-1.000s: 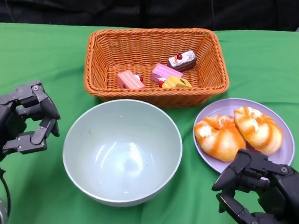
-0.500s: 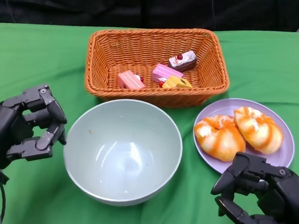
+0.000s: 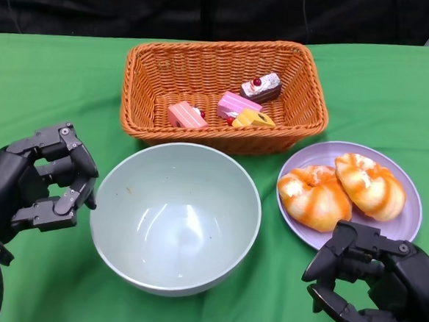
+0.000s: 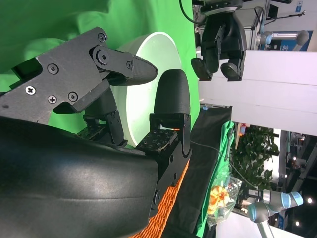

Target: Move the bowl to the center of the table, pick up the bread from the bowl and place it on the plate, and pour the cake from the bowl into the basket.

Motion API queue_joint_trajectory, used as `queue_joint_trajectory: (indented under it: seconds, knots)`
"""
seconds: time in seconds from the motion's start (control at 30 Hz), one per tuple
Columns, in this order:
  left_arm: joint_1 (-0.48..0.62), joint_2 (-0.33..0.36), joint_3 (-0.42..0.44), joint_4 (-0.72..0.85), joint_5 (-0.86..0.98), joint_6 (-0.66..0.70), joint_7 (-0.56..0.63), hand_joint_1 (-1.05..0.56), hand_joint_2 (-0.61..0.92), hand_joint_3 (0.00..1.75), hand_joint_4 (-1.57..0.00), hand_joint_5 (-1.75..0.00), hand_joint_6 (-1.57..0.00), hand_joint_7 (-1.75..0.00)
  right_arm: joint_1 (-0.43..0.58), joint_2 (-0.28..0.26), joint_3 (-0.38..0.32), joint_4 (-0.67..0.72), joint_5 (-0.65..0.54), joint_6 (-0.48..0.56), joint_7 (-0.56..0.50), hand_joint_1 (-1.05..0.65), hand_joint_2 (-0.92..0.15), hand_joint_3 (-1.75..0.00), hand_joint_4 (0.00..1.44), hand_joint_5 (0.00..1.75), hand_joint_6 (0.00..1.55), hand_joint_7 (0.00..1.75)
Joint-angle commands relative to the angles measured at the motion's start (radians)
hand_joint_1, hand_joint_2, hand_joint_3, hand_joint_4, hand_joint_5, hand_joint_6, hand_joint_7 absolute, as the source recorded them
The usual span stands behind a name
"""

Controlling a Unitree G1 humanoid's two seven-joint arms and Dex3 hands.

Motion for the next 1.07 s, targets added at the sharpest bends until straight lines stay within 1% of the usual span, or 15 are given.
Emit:
queue_joint_trajectory:
  seconds: [0.03, 0.53, 0.67, 0.87, 1.07]
  knots:
    - [0.011, 0.023, -0.01, -0.009, -0.012, -0.007, 0.024, -0.08, 0.64, 1.03, -0.77, -1.75, -0.71, -1.44, -0.004, -0.014, -0.002, 0.008, 0.003, -0.011, 0.001, -0.18, -0.63, -0.73, 0.71, 1.6, 0.68, 1.25]
    - [0.013, 0.038, -0.028, -0.003, -0.03, -0.006, 0.029, -0.08, 0.65, 1.03, -0.76, -1.75, -0.7, -1.44, -0.006, -0.014, 0.001, 0.01, 0.007, -0.006, 0.005, -0.17, -0.64, -0.72, 0.69, 1.61, 0.67, 1.26]
    - [0.008, 0.039, -0.028, 0.009, -0.03, -0.019, 0.026, -0.08, 0.65, 1.03, -0.77, -1.75, -0.69, -1.45, -0.007, -0.014, 0.002, 0.009, -0.009, -0.008, -0.005, -0.15, -0.64, -0.72, 0.7, 1.61, 0.67, 1.26]
    - [0.006, 0.042, -0.029, 0.022, -0.034, -0.036, 0.022, -0.07, 0.66, 1.04, -0.77, -1.75, -0.69, -1.45, -0.008, -0.013, 0.003, 0.012, 0.001, -0.009, 0.003, -0.16, -0.65, -0.73, 0.7, 1.61, 0.67, 1.26]
    - [0.018, 0.041, -0.033, 0.0, -0.037, -0.018, 0.037, -0.08, 0.64, 1.04, -0.77, -1.75, -0.7, -1.46, -0.004, -0.008, 0.006, 0.003, -0.007, -0.006, -0.009, -0.15, -0.64, -0.73, 0.7, 1.61, 0.67, 1.27]
